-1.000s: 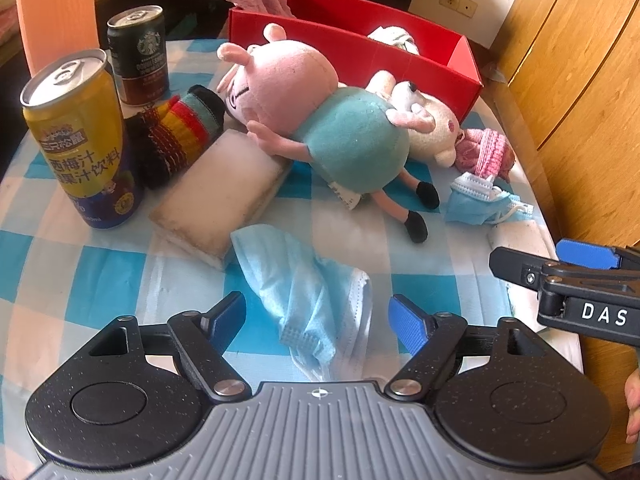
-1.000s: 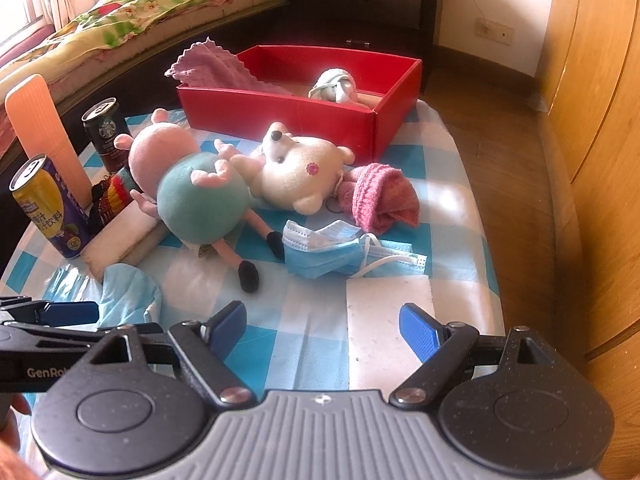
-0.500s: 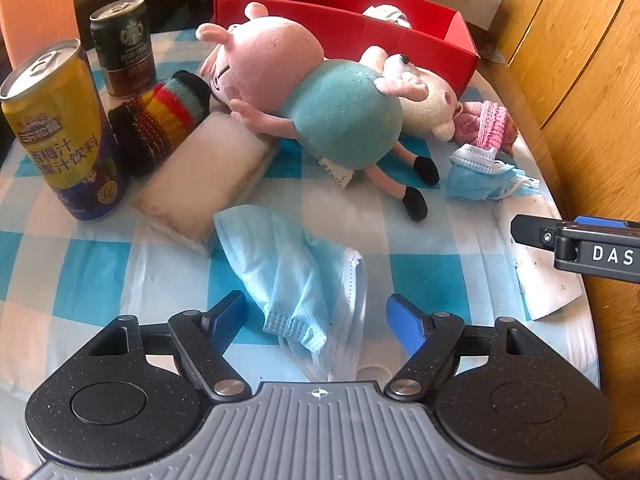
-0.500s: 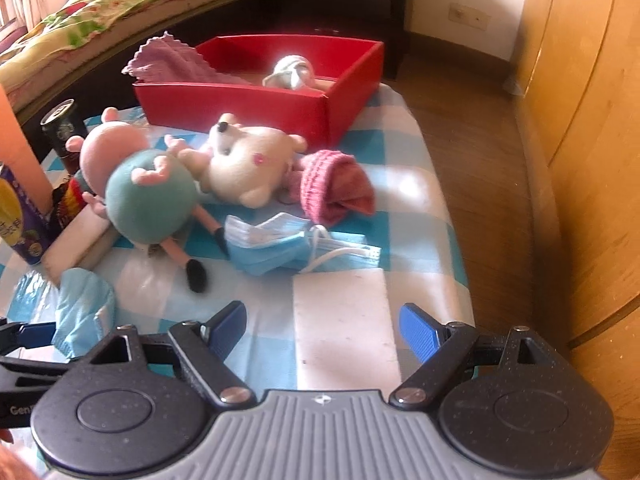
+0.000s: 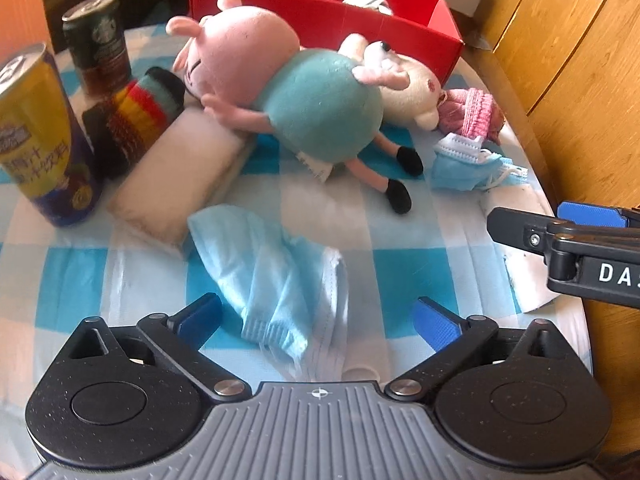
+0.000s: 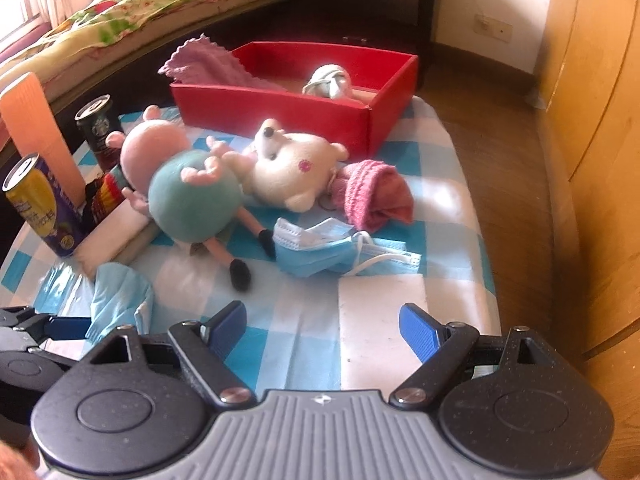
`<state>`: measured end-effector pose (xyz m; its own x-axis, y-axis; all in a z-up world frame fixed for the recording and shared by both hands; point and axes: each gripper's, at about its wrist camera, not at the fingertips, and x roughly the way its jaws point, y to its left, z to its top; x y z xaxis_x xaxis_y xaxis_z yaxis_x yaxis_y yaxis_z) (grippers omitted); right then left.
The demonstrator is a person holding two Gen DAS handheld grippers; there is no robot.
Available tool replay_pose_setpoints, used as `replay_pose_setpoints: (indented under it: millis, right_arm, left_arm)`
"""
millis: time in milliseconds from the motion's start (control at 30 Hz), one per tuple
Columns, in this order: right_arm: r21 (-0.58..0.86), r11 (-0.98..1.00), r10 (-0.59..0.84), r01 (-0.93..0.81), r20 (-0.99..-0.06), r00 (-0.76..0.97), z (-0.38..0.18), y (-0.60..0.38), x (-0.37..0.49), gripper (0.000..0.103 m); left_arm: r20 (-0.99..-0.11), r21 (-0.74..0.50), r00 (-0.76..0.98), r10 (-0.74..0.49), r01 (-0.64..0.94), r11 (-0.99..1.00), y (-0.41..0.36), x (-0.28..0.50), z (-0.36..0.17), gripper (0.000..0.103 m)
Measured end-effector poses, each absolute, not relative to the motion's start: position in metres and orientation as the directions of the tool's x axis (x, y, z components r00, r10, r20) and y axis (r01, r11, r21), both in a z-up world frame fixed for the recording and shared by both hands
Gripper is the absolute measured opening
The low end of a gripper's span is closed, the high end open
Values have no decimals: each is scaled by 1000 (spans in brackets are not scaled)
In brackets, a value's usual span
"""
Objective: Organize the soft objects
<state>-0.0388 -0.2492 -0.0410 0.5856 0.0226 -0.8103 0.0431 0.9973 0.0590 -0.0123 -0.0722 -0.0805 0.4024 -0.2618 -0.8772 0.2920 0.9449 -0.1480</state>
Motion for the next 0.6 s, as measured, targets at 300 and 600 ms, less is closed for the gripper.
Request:
replay_pose_setpoints:
  millis: [300,600]
  right_arm:
    - [70,997,29,45,-804,594,-37,-250,-39,63]
    - [80,996,35,48,-795,605,-36,-252,-40,63]
  left_arm:
    - [-822,-101,507,-260,320,942,-74,-22,-67,98]
    - [-788,-203,484,-379,376,904,-71,-19,-52,98]
